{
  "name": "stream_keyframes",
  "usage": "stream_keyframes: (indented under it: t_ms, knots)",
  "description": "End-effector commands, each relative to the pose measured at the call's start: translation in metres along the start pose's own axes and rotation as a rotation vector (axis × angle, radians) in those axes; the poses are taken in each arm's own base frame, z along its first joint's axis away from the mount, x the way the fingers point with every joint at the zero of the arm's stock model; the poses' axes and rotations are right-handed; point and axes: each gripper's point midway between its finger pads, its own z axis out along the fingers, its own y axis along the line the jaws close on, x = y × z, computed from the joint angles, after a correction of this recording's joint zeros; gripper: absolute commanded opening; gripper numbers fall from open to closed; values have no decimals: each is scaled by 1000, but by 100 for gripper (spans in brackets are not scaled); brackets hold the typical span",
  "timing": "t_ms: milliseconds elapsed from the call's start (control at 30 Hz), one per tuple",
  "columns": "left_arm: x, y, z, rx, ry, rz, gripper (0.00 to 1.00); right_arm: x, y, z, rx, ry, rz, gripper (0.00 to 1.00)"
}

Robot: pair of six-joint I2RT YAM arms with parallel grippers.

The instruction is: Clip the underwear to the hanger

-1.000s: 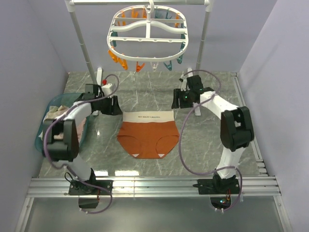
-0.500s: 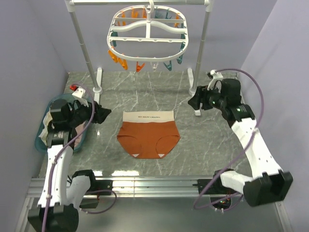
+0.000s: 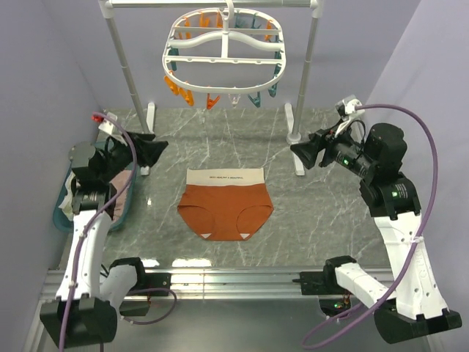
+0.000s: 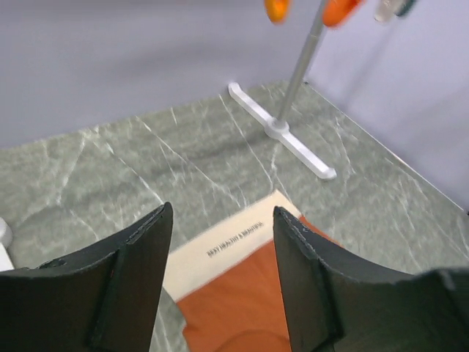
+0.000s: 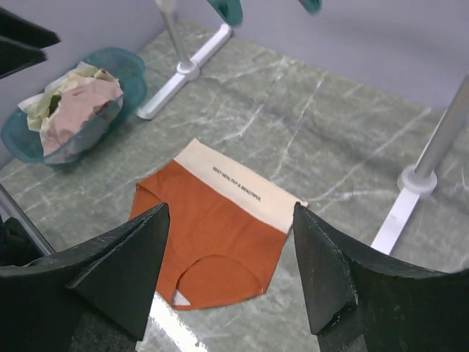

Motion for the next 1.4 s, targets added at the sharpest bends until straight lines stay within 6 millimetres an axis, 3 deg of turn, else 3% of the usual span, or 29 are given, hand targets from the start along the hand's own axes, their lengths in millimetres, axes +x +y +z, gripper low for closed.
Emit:
stream_keyframes:
  t_ms: [0,100,133,200,233,367,500,533,700,733,800,1000,1033,1100,1367]
  knots:
    - [-61,-3,15,26,-182,47,61,-21,-2,15,-6,-25,-31,75]
    - [-71,1,30,52,-217,22,61,-36,-2,32,-10,-19,-38,75]
    - [-70,4,35,56,-218,4,61,-52,7,31,-28,-46,-53,75]
    - [-84,3,40,78,-252,-4,62,-60,7,40,-7,-40,-64,75]
    - [-94,1,41,87,-273,4,62,-73,12,37,-6,-65,-88,75]
    - [-125,0,49,91,-323,-6,67,-76,33,42,-30,-75,-106,75]
    - [-138,11,66,47,-301,-18,73,-43,48,49,-68,-20,-145,76]
    - [-142,10,67,41,-295,-23,76,-27,44,54,-56,6,-155,76]
    - [-134,22,83,-9,-246,-43,75,16,53,52,-82,54,-243,76]
    - [-135,26,84,-30,-254,-45,75,33,49,54,-79,85,-249,76]
    - [-129,32,89,-55,-237,-55,74,48,45,52,-73,106,-274,76]
    - [-117,45,100,-80,-192,-67,74,74,49,57,-130,175,-290,76]
    - [-117,36,105,-61,-185,-59,75,78,50,61,-143,186,-287,76]
    - [-109,39,110,-61,-153,-51,75,89,49,67,-150,199,-278,76]
    - [-110,29,117,-48,-143,-60,75,103,52,82,-187,195,-267,76]
